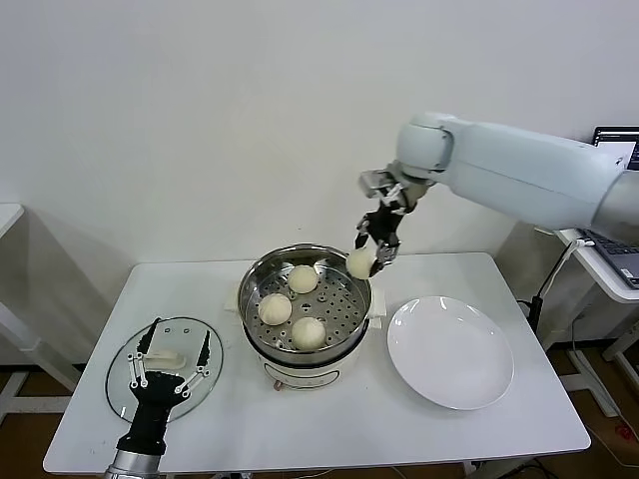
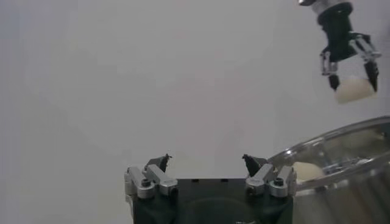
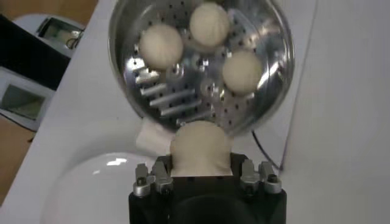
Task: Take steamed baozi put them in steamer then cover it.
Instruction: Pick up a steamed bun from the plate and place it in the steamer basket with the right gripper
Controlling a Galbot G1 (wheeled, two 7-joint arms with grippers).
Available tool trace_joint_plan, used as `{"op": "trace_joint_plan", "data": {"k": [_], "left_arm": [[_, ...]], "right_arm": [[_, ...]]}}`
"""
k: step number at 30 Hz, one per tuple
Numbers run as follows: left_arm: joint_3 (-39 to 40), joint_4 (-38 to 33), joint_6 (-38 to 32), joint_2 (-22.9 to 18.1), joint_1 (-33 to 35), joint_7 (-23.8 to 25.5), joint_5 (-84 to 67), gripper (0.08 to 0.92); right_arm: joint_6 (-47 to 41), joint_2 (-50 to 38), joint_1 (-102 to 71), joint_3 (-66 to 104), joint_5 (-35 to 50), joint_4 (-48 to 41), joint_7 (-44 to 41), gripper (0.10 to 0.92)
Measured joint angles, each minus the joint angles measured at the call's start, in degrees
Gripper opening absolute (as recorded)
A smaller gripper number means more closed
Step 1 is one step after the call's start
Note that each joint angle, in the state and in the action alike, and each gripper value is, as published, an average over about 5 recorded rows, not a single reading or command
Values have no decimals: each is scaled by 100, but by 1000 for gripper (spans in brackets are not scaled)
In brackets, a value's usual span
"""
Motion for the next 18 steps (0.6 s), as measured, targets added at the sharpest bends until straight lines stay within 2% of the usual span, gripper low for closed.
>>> {"op": "trace_joint_plan", "data": {"k": [18], "left_arm": [[-92, -63, -6, -15, 21, -11, -58, 823]], "right_arm": [[-59, 945, -324, -459, -152, -424, 201, 646]]}}
